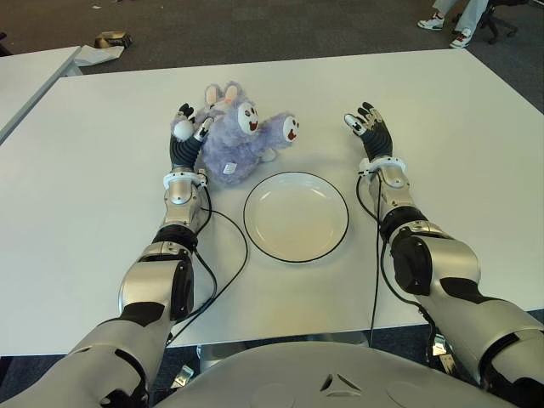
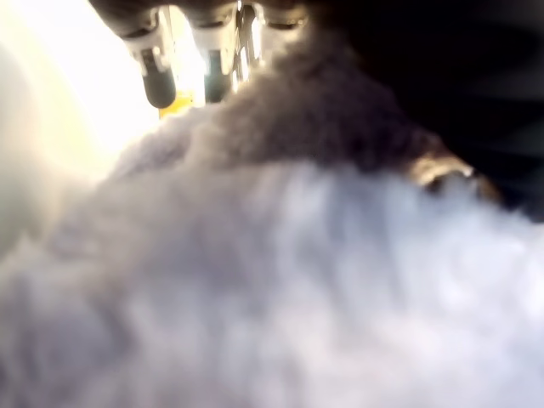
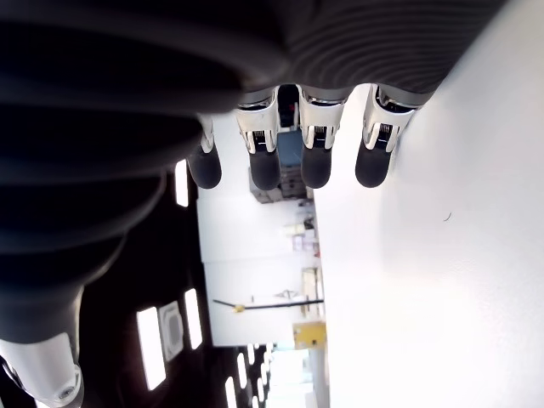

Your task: Put the doll into the plate.

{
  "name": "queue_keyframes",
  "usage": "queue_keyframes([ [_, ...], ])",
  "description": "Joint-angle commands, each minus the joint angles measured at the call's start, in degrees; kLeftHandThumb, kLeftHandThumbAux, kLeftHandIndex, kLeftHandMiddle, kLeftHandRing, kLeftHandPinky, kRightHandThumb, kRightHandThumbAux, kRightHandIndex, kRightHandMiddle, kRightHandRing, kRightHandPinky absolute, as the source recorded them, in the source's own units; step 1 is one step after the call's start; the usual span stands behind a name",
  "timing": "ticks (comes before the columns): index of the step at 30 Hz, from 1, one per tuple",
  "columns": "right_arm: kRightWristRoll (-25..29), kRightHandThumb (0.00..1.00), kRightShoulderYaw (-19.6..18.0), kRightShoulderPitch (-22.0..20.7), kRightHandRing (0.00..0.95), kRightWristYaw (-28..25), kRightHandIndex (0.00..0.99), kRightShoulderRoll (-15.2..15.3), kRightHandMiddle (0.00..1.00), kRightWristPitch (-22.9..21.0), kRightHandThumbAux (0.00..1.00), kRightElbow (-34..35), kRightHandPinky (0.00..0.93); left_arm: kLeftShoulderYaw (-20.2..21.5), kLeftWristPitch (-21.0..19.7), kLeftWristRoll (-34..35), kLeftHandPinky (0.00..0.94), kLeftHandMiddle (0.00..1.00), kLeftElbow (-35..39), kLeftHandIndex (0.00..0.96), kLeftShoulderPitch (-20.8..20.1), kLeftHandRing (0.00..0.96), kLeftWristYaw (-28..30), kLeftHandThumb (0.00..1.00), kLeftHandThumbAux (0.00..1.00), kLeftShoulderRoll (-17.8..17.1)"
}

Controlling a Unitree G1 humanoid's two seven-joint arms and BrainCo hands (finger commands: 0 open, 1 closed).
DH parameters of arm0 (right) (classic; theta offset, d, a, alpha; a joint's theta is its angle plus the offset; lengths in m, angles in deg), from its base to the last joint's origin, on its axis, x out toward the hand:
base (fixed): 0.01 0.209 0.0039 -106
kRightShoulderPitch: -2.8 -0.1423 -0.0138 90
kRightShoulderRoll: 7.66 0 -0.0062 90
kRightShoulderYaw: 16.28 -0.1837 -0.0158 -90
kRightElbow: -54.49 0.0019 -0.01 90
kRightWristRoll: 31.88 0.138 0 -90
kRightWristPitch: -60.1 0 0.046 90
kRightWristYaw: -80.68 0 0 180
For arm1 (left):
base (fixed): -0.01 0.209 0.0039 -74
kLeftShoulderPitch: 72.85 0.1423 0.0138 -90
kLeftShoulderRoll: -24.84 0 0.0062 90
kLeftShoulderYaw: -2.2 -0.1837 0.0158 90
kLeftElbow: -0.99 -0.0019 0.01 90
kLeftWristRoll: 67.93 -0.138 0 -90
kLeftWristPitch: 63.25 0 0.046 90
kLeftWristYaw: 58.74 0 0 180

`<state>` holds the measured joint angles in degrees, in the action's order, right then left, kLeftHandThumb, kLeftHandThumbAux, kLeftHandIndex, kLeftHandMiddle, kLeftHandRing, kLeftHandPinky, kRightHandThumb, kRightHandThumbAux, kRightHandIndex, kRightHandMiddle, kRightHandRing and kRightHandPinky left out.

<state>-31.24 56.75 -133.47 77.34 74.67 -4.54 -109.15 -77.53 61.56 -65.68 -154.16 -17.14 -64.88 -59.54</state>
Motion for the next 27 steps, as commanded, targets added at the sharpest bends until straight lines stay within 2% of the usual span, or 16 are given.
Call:
queue_keyframes([
  [1,0.54,0.071,-0.16,4.30,0.050,0.47,0.021,-1.15,0.053,-2.45,0.615,-2.56,0.062,-0.18,0.48,-0.39,0.073,0.096,-2.43,0.000,6.32,0.092,0.94,0.000,0.513,1.49],
  [13,-0.07,0.052,0.56,4.41,0.039,1.53,0.026,-1.16,0.045,-2.92,0.583,-2.55,0.046,-0.20,1.08,-0.45,0.063,0.094,-1.78,0.000,6.77,0.086,1.02,0.000,0.503,1.62],
  [27,-0.01,0.071,0.97,4.47,0.053,1.27,0.025,-1.19,0.055,-3.30,0.565,-2.59,0.071,-0.20,1.17,-0.45,0.062,0.090,-1.49,0.000,7.05,0.082,1.11,0.000,0.499,1.60],
])
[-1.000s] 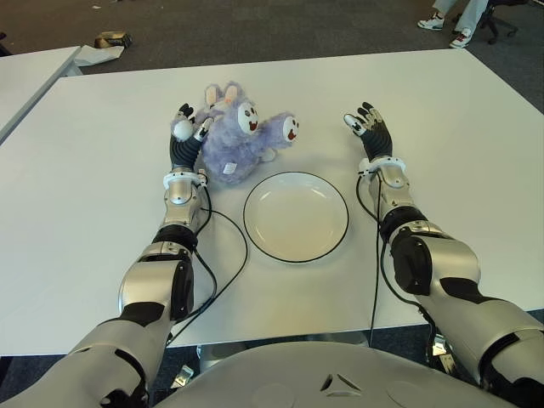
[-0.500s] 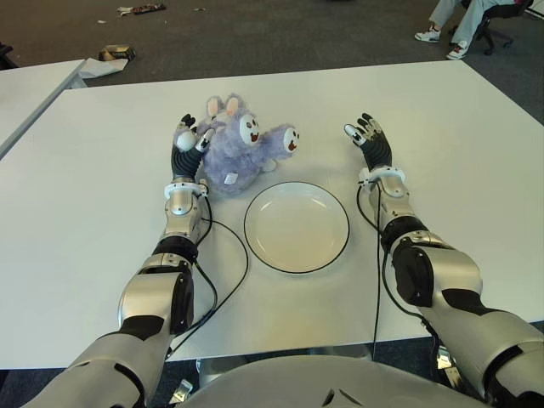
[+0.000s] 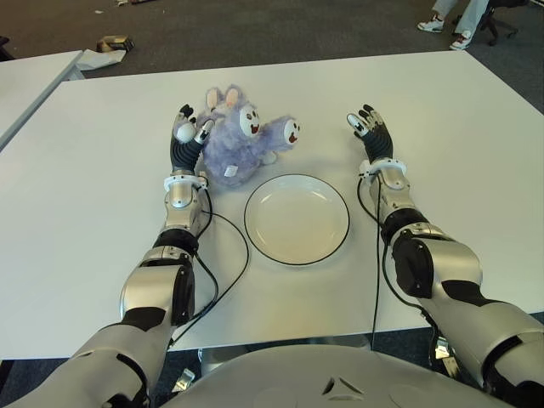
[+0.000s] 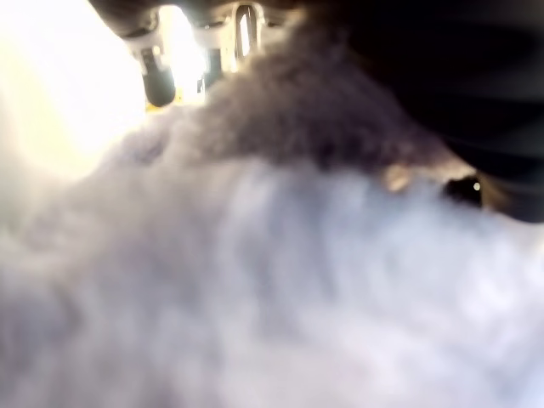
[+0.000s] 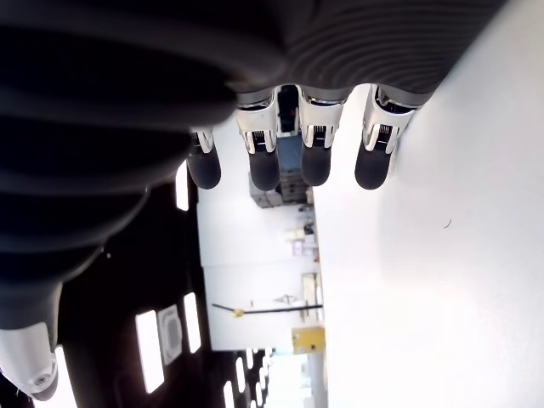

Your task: Put the doll into the plate.

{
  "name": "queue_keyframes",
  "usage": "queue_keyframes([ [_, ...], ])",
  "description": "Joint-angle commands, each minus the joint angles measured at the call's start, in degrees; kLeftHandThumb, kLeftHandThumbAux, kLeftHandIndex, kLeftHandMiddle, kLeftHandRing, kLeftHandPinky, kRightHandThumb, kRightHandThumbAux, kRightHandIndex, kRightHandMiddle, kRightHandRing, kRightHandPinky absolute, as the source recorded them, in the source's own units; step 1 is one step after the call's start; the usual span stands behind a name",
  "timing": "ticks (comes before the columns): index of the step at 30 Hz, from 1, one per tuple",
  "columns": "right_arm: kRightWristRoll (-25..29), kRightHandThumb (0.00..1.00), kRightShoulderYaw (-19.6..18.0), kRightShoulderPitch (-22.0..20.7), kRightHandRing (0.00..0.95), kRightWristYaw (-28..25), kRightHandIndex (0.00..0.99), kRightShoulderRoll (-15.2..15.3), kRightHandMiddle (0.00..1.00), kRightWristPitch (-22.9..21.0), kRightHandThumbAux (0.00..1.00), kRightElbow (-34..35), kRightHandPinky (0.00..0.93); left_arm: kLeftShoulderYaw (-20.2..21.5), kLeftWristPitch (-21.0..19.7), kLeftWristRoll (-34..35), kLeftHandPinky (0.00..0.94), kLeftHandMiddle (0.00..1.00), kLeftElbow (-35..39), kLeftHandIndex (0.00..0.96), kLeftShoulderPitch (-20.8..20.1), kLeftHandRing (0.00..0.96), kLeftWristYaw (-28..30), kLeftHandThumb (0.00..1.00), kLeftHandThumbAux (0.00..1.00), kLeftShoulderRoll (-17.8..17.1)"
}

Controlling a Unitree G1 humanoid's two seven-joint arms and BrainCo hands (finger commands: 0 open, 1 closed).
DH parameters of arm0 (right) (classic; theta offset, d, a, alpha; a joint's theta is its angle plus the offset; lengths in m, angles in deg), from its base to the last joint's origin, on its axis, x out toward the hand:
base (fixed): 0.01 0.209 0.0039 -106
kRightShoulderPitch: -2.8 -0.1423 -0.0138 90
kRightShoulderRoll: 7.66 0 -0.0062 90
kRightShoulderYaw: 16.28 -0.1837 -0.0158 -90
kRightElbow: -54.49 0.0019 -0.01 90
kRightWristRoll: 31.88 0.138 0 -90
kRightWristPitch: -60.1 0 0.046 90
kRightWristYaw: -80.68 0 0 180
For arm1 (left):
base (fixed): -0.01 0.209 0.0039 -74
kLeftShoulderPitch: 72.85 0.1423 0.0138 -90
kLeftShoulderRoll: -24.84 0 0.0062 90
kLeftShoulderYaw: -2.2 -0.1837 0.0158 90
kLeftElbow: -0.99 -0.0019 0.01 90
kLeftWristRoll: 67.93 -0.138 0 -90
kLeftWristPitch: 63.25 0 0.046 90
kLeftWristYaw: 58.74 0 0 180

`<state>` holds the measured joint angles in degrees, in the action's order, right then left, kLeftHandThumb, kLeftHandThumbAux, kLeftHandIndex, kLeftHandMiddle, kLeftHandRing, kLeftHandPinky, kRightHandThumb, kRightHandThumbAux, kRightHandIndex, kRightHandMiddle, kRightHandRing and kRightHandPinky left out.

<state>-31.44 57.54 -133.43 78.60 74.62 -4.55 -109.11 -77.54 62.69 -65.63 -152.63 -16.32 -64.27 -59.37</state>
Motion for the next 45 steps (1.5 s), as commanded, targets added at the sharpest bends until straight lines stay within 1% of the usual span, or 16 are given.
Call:
queue_keyframes([
  [1,0.19,0.069,0.19,4.45,0.053,0.03,0.024,-1.16,0.056,-3.27,0.569,-2.64,0.070,-0.20,0.08,-0.49,0.059,0.090,-2.98,0.000,6.28,0.081,0.54,0.000,0.499,1.42],
  [10,0.31,0.071,0.16,4.52,0.049,0.11,0.023,-1.39,0.053,-3.21,0.567,-2.66,0.061,-0.33,0.02,-0.62,0.070,0.088,-2.84,0.000,6.36,0.080,0.72,0.000,0.494,1.23],
  [17,0.42,0.088,0.04,4.66,0.065,-0.01,0.027,-1.54,0.070,-2.91,0.557,-2.65,0.080,-0.32,0.03,-0.58,0.062,0.087,-2.81,0.000,6.37,0.076,0.89,0.000,0.491,1.12],
  [30,0.33,0.081,0.08,4.94,0.057,-0.27,0.022,-1.62,0.068,-2.56,0.582,-2.61,0.041,-0.15,0.11,-0.50,0.077,0.097,-3.00,0.000,6.35,0.092,1.26,0.000,0.493,1.03],
  [32,0.30,0.079,0.10,4.96,0.056,-0.23,0.022,-1.64,0.068,-2.50,0.580,-2.61,0.042,-0.17,0.04,-0.55,0.077,0.096,-3.03,0.000,6.29,0.092,1.07,0.000,0.492,1.09],
  [34,0.31,0.079,0.08,4.96,0.065,-0.14,0.024,-1.70,0.075,-2.36,0.580,-2.61,0.072,-0.23,-0.06,-0.62,0.069,0.096,-2.93,0.000,6.23,0.089,0.85,0.000,0.491,1.18],
  [36,0.36,0.079,0.02,4.95,0.073,-0.14,0.027,-1.77,0.081,-2.32,0.579,-2.63,0.081,-0.26,-0.09,-0.66,0.068,0.093,-2.79,0.000,6.28,0.085,0.75,0.000,0.492,1.19],
  [45,0.34,0.079,0.04,5.07,0.068,-0.39,0.028,-1.90,0.075,-2.37,0.556,-2.66,0.072,-0.28,-0.51,-0.62,0.058,0.093,-2.26,0.000,6.49,0.080,0.97,0.000,0.485,0.93],
])
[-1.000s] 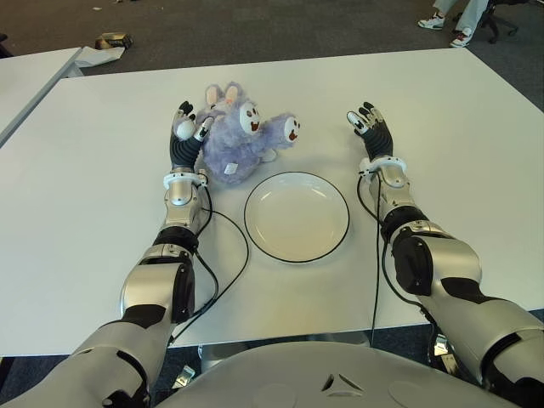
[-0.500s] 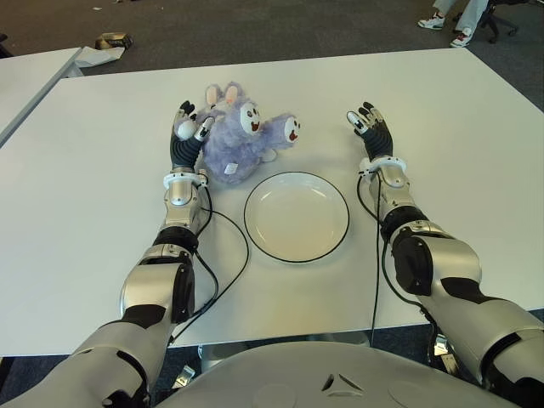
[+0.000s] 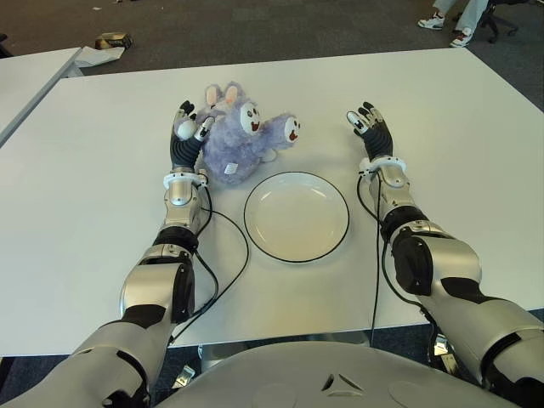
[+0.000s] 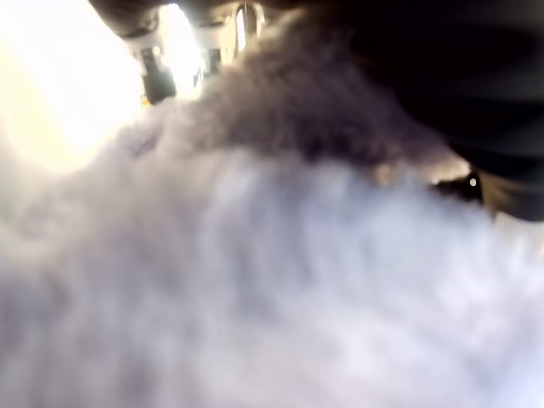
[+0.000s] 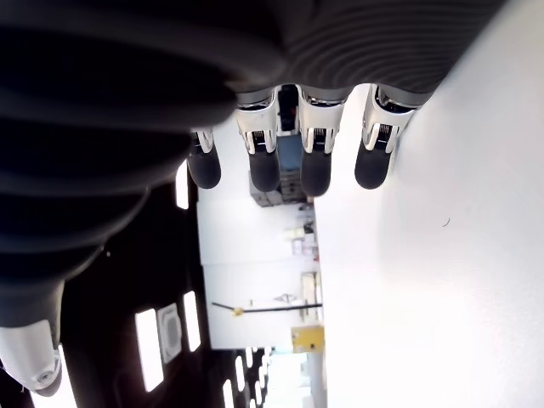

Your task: Put the doll into the plate.

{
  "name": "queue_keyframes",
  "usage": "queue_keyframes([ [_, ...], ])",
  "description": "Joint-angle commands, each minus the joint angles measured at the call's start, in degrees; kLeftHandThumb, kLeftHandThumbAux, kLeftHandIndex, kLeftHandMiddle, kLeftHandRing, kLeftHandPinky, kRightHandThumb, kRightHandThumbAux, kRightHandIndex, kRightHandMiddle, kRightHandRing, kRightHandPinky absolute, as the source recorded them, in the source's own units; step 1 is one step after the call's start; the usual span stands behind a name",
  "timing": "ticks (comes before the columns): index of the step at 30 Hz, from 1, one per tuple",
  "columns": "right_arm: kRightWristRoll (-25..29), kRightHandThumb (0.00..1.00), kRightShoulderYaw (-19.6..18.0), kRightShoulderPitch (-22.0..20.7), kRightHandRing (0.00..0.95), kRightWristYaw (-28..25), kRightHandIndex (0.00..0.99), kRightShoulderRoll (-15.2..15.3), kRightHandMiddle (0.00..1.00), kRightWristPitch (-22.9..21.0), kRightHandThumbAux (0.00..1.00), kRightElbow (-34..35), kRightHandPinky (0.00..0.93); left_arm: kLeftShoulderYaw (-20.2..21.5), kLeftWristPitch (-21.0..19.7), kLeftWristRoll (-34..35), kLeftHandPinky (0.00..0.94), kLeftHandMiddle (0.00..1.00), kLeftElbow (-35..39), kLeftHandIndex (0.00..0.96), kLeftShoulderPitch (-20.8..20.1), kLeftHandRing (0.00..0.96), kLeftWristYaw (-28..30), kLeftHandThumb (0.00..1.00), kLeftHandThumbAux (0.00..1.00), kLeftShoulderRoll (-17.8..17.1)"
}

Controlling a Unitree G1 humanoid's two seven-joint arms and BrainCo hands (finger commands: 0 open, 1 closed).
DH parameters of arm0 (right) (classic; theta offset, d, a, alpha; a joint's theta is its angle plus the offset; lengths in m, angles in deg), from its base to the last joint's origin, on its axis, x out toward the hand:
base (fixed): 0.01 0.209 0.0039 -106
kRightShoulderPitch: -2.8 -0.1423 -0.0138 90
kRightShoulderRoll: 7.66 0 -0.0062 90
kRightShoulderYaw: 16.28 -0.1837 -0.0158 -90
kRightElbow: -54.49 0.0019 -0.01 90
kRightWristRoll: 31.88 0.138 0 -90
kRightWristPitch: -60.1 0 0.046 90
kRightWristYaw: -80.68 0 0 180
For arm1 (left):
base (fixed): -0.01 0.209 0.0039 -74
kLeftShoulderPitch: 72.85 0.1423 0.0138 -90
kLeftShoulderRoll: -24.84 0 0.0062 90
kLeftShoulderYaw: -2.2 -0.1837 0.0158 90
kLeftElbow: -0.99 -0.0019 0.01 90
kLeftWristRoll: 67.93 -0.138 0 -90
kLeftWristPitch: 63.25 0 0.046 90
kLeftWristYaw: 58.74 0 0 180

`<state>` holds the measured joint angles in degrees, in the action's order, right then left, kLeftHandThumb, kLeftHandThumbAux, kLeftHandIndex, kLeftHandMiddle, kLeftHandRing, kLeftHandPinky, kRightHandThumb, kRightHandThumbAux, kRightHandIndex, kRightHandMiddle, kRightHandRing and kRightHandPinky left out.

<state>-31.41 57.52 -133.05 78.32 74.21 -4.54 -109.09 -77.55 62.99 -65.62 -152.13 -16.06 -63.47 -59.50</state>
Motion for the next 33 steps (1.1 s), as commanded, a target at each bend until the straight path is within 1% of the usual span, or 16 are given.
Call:
queue_keyframes([
  [1,0.28,0.081,0.09,4.72,0.067,-0.16,0.028,-1.48,0.075,-2.32,0.555,-2.67,0.071,-0.27,-0.89,-0.64,0.054,0.093,-2.74,0.000,6.24,0.080,0.15,0.000,0.485,1.03],
  [4,0.23,0.084,0.16,4.74,0.066,-0.34,0.029,-1.49,0.074,-2.21,0.552,-2.65,0.072,-0.30,-1.01,-0.70,0.047,0.092,-2.73,0.000,6.26,0.078,0.14,0.000,0.486,0.90],
  [9,0.25,0.088,0.17,4.75,0.062,-0.53,0.027,-1.57,0.068,-2.01,0.554,-2.62,0.071,-0.28,-1.04,-0.68,0.070,0.089,-2.71,0.000,6.31,0.079,0.26,0.000,0.488,0.75],
  [20,0.35,0.088,0.14,4.75,0.061,-0.67,0.024,-1.81,0.065,-1.72,0.567,-2.52,0.065,-0.14,-0.46,-0.46,0.073,0.086,-2.66,0.000,6.54,0.081,0.82,0.000,0.486,0.57],
  [33,0.87,0.087,-0.39,4.77,0.050,-1.00,0.025,-2.23,0.055,-1.49,0.572,-2.43,0.052,-0.08,0.08,-0.50,0.066,0.088,-2.44,0.000,6.76,0.082,1.65,0.000,0.462,0.14],
])
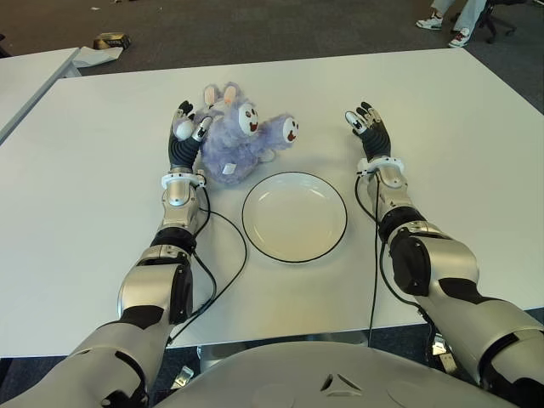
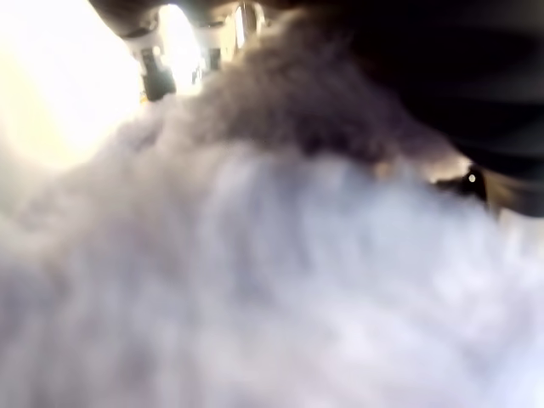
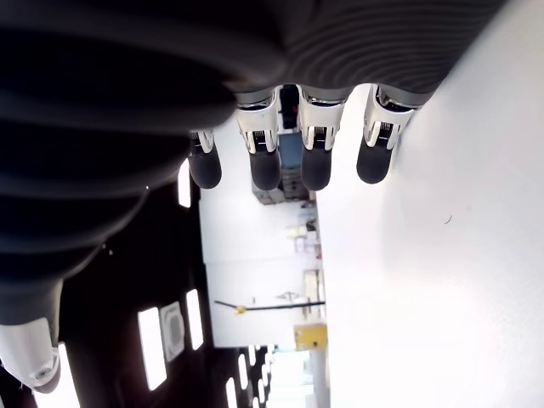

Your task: Put the doll into the plate.

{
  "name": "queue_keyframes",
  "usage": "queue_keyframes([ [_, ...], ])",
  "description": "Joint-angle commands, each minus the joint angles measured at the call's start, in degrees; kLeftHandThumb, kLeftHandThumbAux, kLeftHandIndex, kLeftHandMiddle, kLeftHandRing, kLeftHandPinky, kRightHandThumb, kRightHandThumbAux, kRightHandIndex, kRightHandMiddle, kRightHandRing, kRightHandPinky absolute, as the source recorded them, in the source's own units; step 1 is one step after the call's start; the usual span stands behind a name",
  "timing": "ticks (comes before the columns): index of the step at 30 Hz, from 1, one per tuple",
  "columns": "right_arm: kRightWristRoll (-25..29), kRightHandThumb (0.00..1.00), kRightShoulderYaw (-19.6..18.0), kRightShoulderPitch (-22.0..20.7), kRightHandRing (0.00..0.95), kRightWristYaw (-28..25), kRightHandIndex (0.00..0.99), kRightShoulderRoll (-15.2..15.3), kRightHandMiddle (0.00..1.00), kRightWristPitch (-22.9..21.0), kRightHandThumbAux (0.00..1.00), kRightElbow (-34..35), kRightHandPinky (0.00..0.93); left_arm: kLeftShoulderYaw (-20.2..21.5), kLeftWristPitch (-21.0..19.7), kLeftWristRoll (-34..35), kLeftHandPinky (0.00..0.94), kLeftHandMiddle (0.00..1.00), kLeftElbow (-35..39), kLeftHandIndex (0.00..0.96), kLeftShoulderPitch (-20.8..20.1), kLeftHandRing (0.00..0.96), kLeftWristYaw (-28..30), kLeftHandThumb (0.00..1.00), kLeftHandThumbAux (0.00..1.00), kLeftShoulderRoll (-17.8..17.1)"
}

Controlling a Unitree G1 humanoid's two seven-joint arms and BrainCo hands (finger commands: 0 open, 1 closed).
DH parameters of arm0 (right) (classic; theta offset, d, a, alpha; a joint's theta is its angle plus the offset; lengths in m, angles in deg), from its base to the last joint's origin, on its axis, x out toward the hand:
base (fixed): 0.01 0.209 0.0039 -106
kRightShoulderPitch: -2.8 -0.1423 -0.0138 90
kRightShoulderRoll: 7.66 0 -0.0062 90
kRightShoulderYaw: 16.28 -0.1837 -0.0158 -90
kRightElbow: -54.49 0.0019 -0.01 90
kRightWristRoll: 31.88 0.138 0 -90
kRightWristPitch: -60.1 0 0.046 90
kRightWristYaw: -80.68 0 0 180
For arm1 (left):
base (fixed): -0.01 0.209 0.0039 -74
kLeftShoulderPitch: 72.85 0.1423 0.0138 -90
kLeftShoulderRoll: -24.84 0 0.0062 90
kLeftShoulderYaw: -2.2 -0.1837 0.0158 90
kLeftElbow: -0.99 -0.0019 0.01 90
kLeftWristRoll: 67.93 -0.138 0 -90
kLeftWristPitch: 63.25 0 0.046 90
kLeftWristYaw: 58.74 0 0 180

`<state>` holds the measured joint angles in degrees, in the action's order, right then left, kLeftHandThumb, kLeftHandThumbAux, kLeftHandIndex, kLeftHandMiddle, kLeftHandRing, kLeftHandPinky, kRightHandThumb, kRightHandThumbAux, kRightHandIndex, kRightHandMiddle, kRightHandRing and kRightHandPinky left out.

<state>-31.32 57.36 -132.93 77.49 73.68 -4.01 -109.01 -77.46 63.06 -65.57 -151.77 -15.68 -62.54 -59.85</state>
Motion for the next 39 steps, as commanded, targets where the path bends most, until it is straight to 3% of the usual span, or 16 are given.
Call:
queue_keyframes([
  [1,0.80,0.086,-0.27,4.65,0.050,-0.19,0.025,-1.74,0.055,-2.05,0.571,-2.51,0.050,-0.19,-0.01,-0.57,0.067,0.088,-2.80,0.000,6.40,0.082,0.75,0.000,0.461,0.46],
  [39,0.11,0.088,0.89,3.87,0.048,1.60,0.021,-2.36,0.049,-2.84,0.571,-2.53,0.062,0.59,-0.84,0.40,0.073,0.083,-3.08,0.000,5.50,0.077,1.83,0.000,0.478,0.25],
])
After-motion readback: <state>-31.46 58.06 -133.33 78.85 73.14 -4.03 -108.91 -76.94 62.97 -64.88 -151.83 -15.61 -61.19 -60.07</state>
